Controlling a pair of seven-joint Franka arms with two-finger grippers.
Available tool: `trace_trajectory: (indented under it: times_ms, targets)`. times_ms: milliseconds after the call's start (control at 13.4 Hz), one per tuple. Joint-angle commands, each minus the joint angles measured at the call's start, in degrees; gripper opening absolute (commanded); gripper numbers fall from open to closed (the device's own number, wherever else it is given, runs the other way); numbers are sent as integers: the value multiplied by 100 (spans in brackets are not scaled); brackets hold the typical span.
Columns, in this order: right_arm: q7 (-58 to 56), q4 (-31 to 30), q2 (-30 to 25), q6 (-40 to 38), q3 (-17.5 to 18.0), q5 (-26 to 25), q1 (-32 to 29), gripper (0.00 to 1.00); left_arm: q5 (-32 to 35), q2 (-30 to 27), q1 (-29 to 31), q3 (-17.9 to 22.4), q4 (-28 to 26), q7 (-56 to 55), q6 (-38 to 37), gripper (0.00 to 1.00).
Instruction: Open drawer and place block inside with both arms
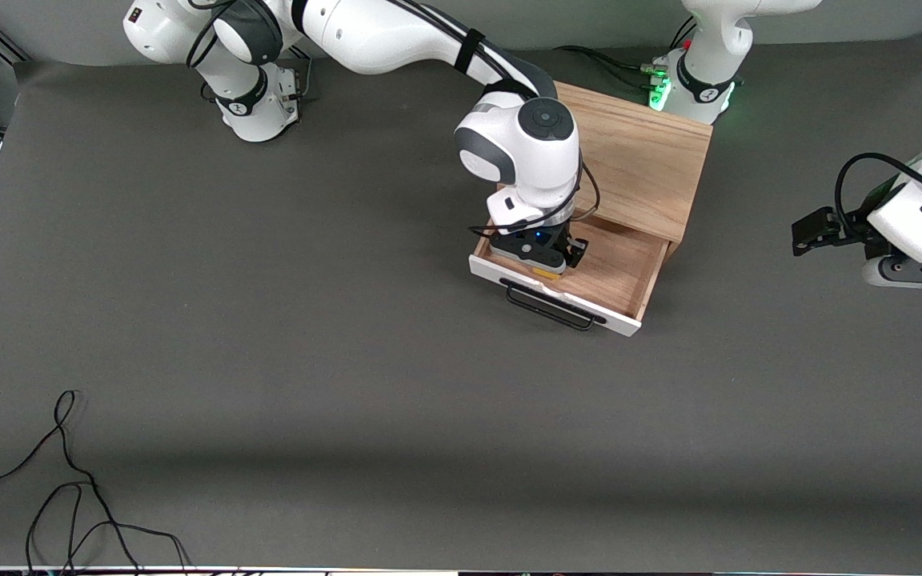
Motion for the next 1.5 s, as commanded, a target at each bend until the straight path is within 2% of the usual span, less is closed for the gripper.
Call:
trace_trajectory:
  times_ms: [0,898,1197,1421]
  targets:
    - [175,141,133,7,-12,-413,118,100,-26,-63,-57,34,-72,77,29,100]
    - [43,193,11,-115,-4,-492,136,100,-26,-72,-48,34,-81,321,3,100]
    - [-27,237,-463,-650,-4,-466,75,100,-26,-98,-4,34,-81,384,-6,100]
    - [-526,229,-876,-1213,-12,-396,-83,100,-26,-98,-4,34,-81,376,-15,100]
